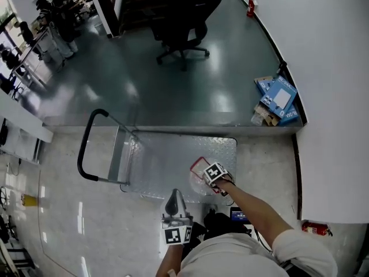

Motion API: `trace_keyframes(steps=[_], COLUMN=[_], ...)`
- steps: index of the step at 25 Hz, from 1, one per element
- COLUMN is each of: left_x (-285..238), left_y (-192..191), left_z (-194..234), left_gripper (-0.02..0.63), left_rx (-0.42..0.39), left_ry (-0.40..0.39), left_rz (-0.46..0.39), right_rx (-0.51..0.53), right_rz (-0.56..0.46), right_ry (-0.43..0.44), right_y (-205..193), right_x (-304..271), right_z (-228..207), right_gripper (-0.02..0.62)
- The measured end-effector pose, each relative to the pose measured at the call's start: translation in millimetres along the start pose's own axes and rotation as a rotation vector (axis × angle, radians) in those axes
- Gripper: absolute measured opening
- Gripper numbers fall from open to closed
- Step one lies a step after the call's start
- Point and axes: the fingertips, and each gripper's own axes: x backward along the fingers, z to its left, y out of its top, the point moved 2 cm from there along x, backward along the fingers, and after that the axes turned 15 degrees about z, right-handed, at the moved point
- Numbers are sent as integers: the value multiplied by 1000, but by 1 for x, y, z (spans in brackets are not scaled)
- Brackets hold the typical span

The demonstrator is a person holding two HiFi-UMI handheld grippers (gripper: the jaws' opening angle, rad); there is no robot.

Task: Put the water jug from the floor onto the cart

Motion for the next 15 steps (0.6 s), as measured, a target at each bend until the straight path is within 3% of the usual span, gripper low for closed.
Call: trace_keyframes(steps=[7,15], left_x=[-37,-80], left_y=[3,-2], left_z=[14,30], left_gripper=[3,3], left_rx=[-39,-18], left_ry=[-41,-119], left_rz=[32,84], right_rx=[19,-28], right_rz=[-1,5], right_ry=[-45,-48], right_y=[38,66], right_x=[-13,-34], right_z=[-7,-20], right_gripper=[281,281])
